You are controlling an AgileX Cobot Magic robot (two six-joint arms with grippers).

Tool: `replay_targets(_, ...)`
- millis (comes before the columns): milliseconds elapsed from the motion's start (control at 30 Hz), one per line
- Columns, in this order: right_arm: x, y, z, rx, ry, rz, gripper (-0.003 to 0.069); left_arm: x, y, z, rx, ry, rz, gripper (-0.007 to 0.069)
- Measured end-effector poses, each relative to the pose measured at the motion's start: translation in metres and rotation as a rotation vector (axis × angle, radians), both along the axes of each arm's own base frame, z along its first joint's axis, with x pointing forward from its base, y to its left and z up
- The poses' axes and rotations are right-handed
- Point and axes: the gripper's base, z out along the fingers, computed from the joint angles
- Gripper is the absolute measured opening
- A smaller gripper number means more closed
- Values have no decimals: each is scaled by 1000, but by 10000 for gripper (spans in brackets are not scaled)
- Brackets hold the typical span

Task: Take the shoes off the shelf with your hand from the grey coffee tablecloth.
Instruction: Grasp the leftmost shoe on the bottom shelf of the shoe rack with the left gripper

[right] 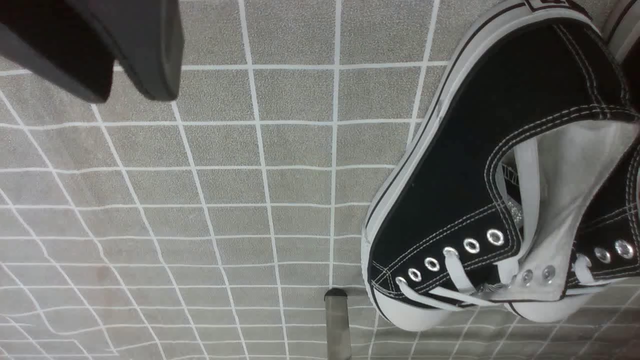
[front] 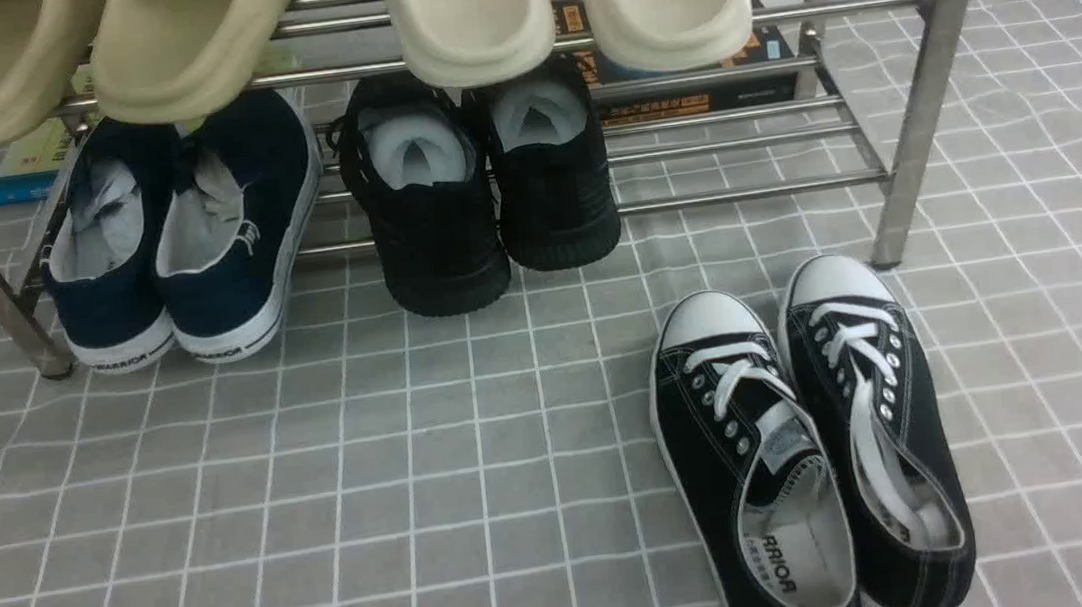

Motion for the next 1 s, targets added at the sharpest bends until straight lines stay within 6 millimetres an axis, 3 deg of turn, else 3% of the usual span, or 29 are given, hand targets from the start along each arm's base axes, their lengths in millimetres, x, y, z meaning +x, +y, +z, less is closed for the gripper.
replay_targets(1000,0,0,0,1,0,0,175,0,1,0,-8,-1,10,239)
